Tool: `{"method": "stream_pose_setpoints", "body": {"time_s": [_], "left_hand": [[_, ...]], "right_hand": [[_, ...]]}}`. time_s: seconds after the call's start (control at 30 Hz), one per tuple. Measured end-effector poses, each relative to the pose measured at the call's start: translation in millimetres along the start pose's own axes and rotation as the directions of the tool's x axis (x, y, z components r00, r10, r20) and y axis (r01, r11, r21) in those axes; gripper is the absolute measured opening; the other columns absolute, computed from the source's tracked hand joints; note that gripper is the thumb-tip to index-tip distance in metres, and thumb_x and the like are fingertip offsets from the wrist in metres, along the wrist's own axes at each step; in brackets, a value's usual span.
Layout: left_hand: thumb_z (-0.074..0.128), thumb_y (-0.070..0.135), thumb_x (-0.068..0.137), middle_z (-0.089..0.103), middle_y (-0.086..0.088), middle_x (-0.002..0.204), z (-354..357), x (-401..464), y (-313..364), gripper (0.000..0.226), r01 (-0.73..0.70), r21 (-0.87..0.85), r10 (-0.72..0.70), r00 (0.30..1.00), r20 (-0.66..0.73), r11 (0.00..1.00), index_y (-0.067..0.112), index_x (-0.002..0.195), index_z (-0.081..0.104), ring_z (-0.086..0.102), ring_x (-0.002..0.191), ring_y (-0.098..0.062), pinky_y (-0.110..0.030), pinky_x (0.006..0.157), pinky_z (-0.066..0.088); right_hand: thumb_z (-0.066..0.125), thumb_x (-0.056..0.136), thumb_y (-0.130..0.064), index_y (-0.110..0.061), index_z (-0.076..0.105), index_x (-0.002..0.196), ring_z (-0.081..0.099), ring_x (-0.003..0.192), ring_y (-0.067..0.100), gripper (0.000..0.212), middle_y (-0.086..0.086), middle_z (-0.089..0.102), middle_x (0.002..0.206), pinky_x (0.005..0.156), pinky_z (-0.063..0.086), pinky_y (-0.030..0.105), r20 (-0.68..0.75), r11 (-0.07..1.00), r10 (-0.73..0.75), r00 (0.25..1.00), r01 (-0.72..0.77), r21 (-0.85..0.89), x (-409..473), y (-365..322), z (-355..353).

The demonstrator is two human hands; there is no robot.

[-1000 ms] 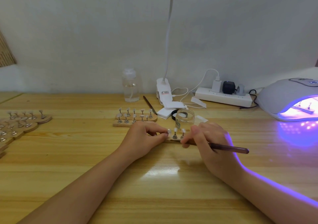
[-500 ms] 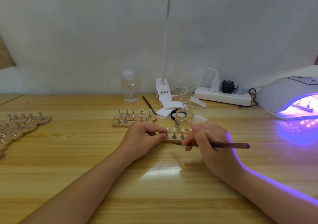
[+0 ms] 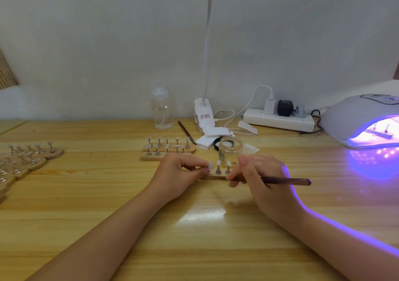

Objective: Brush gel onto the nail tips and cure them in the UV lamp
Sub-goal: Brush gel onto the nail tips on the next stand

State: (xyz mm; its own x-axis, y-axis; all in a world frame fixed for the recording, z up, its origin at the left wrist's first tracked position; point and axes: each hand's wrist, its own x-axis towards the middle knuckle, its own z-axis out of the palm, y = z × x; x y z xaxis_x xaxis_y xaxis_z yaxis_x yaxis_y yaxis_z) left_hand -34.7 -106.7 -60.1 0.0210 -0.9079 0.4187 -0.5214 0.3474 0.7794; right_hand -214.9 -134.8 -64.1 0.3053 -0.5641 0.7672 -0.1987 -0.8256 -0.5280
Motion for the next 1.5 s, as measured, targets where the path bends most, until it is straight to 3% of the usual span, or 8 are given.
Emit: {"method": "stream_pose_setpoints", "body": {"time_s": [0.27, 0.4, 0.57, 0.7, 0.97, 1.2, 1.33, 1.5], "left_hand": [[0.072, 0.006, 0.074, 0.068, 0.014, 0.07, -0.3, -0.5, 0.1, 0.013, 0.046, -0.047, -0.047, 0.998, -0.033, 0.998, 0.016, 0.081, 0.074, 0.059, 0.066, 0.002, -0.009, 0.064, 0.044], [0.071, 0.005, 0.074, 0.07, 0.005, 0.074, -0.7, 0.2, 0.3, 0.013, 0.057, -0.048, -0.059, 0.998, -0.038, 0.997, 0.011, 0.085, 0.074, 0.061, 0.07, -0.003, -0.014, 0.068, 0.048], [0.072, 0.003, 0.074, 0.069, 0.009, 0.073, -0.4, -0.2, 2.7, 0.015, 0.051, -0.057, -0.053, 0.998, -0.044, 0.997, 0.016, 0.082, 0.074, 0.06, 0.067, 0.0, -0.009, 0.064, 0.045], [0.074, 0.004, 0.071, 0.067, 0.014, 0.067, -1.6, -0.4, 3.1, 0.02, 0.02, -0.042, -0.024, 0.996, -0.09, 0.999, 0.024, 0.07, 0.071, 0.05, 0.059, -0.001, -0.006, 0.058, 0.038], [0.076, 0.01, 0.07, 0.065, 0.021, 0.06, -1.9, -0.8, 3.3, 0.017, 0.052, -0.035, -0.055, 0.994, -0.096, 0.998, 0.025, 0.067, 0.068, 0.051, 0.055, 0.002, -0.005, 0.053, 0.037], [0.076, 0.01, 0.07, 0.061, 0.025, 0.057, -2.2, -1.2, 4.9, 0.016, 0.048, -0.003, -0.048, 0.995, -0.088, 0.999, 0.024, 0.067, 0.069, 0.047, 0.054, 0.002, -0.006, 0.053, 0.036], [0.077, 0.009, 0.069, 0.06, 0.025, 0.055, -2.0, -0.6, 4.6, 0.013, 0.052, 0.002, -0.052, 0.995, -0.086, 0.999, 0.021, 0.069, 0.071, 0.046, 0.053, 0.001, -0.006, 0.052, 0.035], [0.077, 0.01, 0.069, 0.06, 0.024, 0.054, -2.1, -0.5, 4.4, 0.011, 0.051, -0.004, -0.051, 0.995, -0.082, 0.999, 0.019, 0.071, 0.072, 0.044, 0.053, 0.0, -0.006, 0.051, 0.034]], "right_hand": [[0.036, 0.091, -0.034, -0.012, 0.072, 0.067, 0.062, 0.061, -0.002, 0.048, -0.006, 0.067, 0.058, 0.069, 0.045, 0.016, -0.019, 0.999, 0.021, 1.0, -0.02, 0.045, -0.6, -0.5, 0.1], [0.036, 0.091, -0.036, -0.016, 0.072, 0.079, 0.063, 0.068, 0.005, 0.043, -0.006, 0.069, 0.068, 0.067, 0.05, 0.031, -0.002, 0.999, 0.034, 0.999, -0.034, 0.007, 0.3, -0.2, -0.8], [0.036, 0.09, -0.037, -0.014, 0.071, 0.066, 0.062, 0.06, 0.0, 0.048, -0.005, 0.066, 0.056, 0.066, 0.047, 0.018, -0.015, 0.995, 0.06, 0.998, -0.059, 0.081, -1.0, -0.4, -0.4], [0.037, 0.09, -0.038, -0.022, 0.069, 0.074, 0.063, 0.067, 0.008, 0.04, -0.01, 0.067, 0.066, 0.065, 0.049, 0.032, -0.055, 0.991, 0.101, 0.993, -0.096, 0.097, 0.5, -1.5, -3.0], [0.035, 0.091, -0.039, -0.021, 0.069, 0.08, 0.063, 0.071, 0.008, 0.041, -0.008, 0.068, 0.072, 0.066, 0.049, 0.034, -0.009, 0.997, 0.078, 0.997, -0.078, 0.007, 1.1, -1.9, -2.2], [0.036, 0.092, -0.032, -0.016, 0.071, 0.073, 0.061, 0.067, -0.004, 0.043, -0.012, 0.066, 0.066, 0.069, 0.042, 0.011, 0.038, 0.999, -0.005, 0.999, 0.003, 0.036, -0.6, -1.6, -0.8], [0.035, 0.091, -0.039, -0.024, 0.069, 0.079, 0.061, 0.072, 0.002, 0.039, -0.014, 0.065, 0.07, 0.068, 0.046, 0.021, 0.033, 0.999, 0.046, 0.998, -0.046, -0.005, 0.2, -1.8, -1.2], [0.036, 0.092, -0.034, -0.017, 0.071, 0.073, 0.061, 0.068, -0.003, 0.043, -0.018, 0.064, 0.066, 0.068, 0.044, 0.014, 0.03, 0.999, 0.005, 1.0, -0.006, 0.033, -0.1, -1.1, -0.3]]}}
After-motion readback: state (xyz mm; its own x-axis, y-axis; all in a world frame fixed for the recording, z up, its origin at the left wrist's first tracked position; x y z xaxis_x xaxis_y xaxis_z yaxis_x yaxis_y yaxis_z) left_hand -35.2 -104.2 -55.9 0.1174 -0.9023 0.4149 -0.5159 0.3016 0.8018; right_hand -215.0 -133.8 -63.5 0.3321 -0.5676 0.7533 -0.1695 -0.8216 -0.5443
